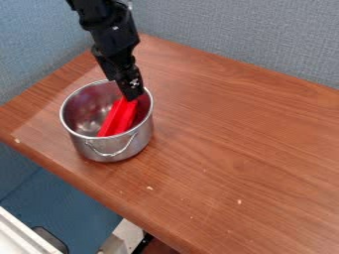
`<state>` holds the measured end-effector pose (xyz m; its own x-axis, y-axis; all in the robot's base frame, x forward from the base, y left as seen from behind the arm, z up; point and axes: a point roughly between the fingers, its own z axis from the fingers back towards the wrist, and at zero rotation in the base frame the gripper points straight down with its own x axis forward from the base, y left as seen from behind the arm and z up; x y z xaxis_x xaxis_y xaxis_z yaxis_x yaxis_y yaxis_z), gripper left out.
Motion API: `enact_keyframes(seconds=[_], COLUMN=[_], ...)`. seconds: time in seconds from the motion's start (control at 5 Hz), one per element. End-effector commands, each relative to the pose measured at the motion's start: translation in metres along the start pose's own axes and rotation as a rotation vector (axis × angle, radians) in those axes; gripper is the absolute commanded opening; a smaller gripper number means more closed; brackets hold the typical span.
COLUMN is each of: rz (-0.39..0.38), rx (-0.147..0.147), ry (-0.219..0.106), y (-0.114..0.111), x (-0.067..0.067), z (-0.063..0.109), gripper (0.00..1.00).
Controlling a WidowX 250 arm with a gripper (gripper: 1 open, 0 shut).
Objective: Move the red object from the metal pot to the table
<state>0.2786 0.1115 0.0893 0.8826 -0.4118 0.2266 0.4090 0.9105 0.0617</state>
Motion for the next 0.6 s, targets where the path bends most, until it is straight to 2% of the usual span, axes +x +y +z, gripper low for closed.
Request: enact_keyframes(seconds=[0.0,0.4], rz=[-0.007,-0.006], rx=[0.08,0.115], ry=[-0.044,-0.035], y=[0.018,0.028], x=[0.006,0.001], z=[0.012,0.002], gripper=[1.0,1.0])
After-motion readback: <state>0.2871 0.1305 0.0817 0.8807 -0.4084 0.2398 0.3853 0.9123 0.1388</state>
